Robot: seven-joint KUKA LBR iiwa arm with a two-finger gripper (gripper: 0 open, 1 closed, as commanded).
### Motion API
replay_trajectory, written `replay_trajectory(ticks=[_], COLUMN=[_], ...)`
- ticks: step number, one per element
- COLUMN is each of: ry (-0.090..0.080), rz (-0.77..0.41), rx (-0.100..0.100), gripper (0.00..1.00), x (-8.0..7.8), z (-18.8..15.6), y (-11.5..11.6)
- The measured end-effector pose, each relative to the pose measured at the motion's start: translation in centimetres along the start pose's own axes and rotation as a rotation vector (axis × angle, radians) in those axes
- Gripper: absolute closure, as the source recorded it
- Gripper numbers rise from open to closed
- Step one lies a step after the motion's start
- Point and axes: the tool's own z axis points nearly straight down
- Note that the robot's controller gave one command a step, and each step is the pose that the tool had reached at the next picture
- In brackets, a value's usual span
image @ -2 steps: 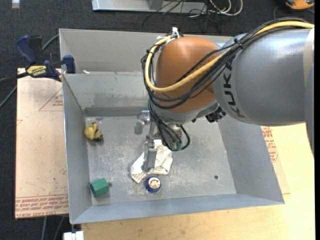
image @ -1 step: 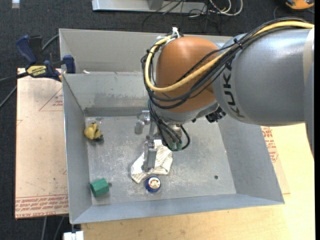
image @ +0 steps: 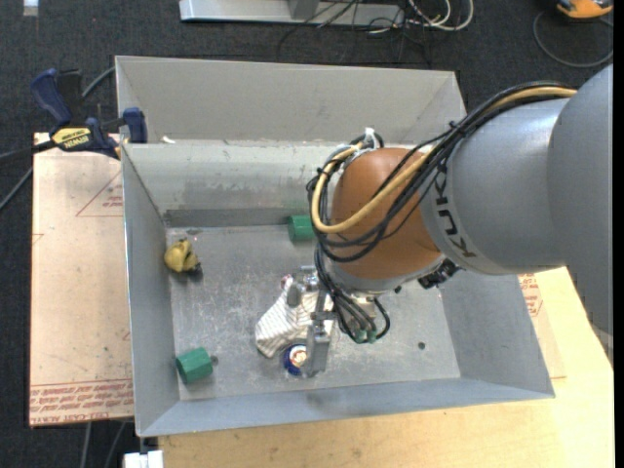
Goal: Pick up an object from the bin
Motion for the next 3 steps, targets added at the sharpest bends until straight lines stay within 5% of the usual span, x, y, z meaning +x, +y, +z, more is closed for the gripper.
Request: replay_trajectory(ticks=[1,2,3], ry=[-0.007,-0.020,-0.014], rz=[-0.071,-0.075,-0.023], rx=[-0.002,-0.004,-0.005], gripper=[0.00,0.00,1.00], x=[-3.5,1.9,-1.2], z=[0.9,6.7,6.2], y=[3.6,-4.7,-0.7])
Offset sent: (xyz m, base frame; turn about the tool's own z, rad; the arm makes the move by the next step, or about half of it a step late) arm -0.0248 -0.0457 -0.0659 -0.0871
